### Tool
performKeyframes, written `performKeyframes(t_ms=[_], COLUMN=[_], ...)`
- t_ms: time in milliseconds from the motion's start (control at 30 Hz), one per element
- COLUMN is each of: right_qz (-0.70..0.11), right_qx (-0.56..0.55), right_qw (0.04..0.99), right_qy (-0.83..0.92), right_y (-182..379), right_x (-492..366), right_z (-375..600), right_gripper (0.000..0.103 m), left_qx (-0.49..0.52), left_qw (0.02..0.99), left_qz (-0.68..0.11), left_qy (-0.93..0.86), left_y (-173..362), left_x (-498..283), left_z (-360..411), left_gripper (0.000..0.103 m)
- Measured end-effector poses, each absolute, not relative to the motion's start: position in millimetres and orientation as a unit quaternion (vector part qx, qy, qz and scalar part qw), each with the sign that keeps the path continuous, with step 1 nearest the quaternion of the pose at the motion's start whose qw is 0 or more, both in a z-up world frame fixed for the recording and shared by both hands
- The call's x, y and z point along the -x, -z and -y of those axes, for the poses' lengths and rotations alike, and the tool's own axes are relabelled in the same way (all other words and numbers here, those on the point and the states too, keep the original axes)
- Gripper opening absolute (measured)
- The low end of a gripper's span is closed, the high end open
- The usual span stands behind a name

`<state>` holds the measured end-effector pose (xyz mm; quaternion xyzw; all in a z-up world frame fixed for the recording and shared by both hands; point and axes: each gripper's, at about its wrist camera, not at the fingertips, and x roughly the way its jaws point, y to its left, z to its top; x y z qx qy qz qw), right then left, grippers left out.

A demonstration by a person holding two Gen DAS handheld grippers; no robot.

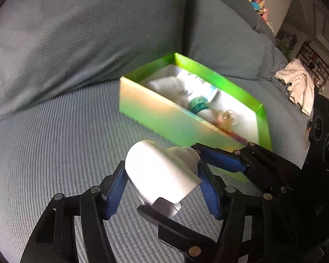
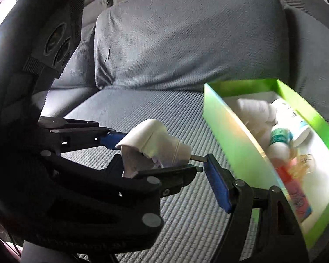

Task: Organize rigid objects
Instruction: 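Carry the white plug-in cap into the green box and open the right gripper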

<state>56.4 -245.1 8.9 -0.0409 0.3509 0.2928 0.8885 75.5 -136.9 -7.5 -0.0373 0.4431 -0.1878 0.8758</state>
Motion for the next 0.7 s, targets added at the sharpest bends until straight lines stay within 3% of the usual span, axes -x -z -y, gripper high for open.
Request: performKeyframes(t_ms=[433, 700], right_qz=[-0.295, -0.329], right_qx=[0.014, -0.012], right_qw=[0.921, 0.917], right_qy=[-0.254, -0.224], right_y=[-53, -39], right_x=[-89, -126], right_z=[315, 348], right_gripper=[0.074, 0.074], left_qx=[0.016, 0.003], left_qw=[0.887, 0.880], left_qz=[-0.405, -0.415], left_qy=[0.223, 0.231], left_y=[-39, -32], left_x=[-125, -157], left_z=[205, 237], left_gripper=[0.064, 0.064])
